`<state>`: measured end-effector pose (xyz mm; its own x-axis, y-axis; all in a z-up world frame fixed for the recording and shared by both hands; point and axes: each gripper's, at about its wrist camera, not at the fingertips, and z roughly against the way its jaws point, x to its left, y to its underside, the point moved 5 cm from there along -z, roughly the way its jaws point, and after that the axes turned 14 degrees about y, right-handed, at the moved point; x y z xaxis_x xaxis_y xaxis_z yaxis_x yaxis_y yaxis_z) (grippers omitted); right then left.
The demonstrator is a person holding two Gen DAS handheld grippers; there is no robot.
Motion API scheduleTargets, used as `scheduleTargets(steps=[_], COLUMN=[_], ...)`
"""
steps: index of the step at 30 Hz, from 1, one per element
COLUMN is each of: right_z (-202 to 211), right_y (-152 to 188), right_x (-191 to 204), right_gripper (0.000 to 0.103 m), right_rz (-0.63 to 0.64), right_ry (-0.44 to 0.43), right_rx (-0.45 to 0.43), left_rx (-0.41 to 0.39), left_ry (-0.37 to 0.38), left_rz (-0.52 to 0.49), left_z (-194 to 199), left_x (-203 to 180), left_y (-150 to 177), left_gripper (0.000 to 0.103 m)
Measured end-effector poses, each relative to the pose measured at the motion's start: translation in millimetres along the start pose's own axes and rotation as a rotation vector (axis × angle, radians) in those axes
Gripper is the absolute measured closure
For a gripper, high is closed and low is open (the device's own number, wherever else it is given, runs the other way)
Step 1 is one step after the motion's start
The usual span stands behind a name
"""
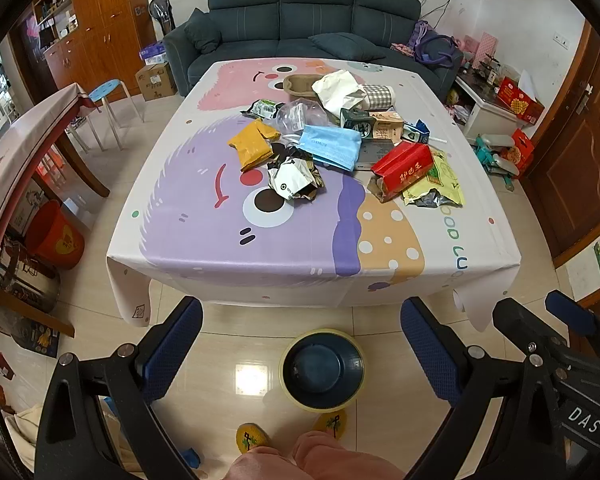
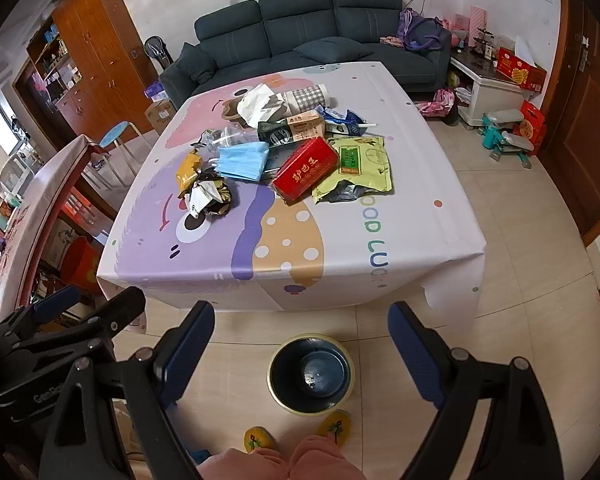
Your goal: Collect trash
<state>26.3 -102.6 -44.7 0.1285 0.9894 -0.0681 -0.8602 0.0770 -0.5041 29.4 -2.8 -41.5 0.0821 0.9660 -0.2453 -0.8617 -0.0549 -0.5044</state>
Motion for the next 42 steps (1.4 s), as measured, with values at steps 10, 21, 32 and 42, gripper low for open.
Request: scheduleTargets(steps=[10, 21, 32, 42], right_z=[-1.4, -4.4, -5.0, -6.6], right_y=[-2.0, -2.2, -3.3, -3.3], right_x=[-4.2, 0.3, -0.9, 1.5], right_gripper=[0.014, 0.014, 0.014, 0.014], right_rz=[0.004, 0.017, 0.003, 0.007], right_ry=[0.005, 0.044, 0.057, 0.062], right_rx=[0.003, -0.006, 0.001, 0.002], left_rx=[-0.002, -0.004, -0.002, -0.001], left_ry=[0.001, 0.005, 0.012, 0.013], left_rz=[0.002, 0.002, -0.001, 0.003], left_z=[0.9, 1.1, 4.0, 3.4], left_x=[1.6, 1.2, 5.5, 8.9], left_y=[0.7, 0.7, -1.3, -0.6], left_gripper=[0.005, 0.005, 0.005, 0.005])
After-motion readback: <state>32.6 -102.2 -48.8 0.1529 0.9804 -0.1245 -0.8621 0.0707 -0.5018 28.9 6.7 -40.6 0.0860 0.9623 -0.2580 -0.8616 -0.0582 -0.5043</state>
